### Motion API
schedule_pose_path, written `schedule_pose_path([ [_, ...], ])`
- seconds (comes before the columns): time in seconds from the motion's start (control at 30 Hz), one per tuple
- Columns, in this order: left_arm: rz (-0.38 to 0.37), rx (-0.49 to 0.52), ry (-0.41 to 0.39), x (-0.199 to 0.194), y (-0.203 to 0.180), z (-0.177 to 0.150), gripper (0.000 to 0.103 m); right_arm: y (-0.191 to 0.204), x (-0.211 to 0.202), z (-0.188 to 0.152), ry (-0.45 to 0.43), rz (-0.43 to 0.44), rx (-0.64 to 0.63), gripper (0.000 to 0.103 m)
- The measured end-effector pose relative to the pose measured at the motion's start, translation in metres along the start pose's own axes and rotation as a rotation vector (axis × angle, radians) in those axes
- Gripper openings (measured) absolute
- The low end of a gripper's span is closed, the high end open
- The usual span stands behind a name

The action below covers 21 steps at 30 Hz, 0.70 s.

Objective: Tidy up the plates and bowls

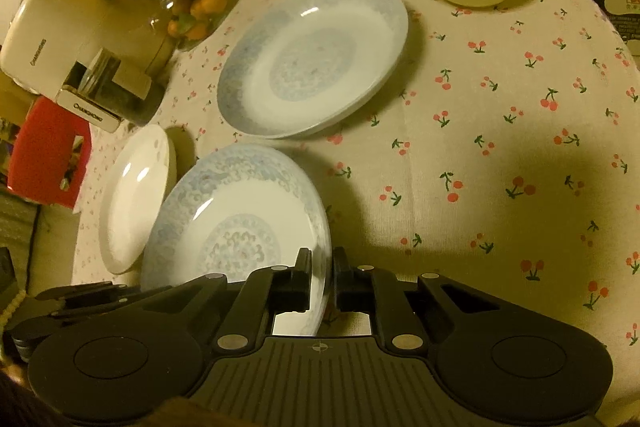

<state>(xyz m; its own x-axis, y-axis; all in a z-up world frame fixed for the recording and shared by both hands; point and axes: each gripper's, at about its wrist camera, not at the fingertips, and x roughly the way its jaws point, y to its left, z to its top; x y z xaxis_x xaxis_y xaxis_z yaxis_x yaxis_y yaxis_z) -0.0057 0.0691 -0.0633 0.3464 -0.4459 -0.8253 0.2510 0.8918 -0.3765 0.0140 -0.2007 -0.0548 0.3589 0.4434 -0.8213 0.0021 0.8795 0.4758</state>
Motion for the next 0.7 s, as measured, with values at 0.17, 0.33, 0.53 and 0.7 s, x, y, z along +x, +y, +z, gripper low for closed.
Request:
schedule_pose_path([
  [0.17, -0.011, 0.014, -0.019, -0.003, -0.004, 0.000, 0.014, -0.002, -0.010, 0.003, -0.024, 0.028, 0.020, 0.011],
  [0.33, -0.020, 0.020, -0.046, -0.009, -0.007, 0.002, 0.014, -0.003, -0.017, 0.004, -0.042, 0.041, 0.030, 0.011],
  [0.53, -0.020, 0.023, -0.082, -0.013, -0.011, 0.007, 0.014, -0.003, -0.025, 0.010, -0.075, 0.051, 0.043, 0.011],
  [0.7, -0.014, 0.025, -0.106, -0.011, -0.018, 0.015, 0.014, -0.007, -0.028, 0.017, -0.103, 0.045, 0.073, 0.012],
])
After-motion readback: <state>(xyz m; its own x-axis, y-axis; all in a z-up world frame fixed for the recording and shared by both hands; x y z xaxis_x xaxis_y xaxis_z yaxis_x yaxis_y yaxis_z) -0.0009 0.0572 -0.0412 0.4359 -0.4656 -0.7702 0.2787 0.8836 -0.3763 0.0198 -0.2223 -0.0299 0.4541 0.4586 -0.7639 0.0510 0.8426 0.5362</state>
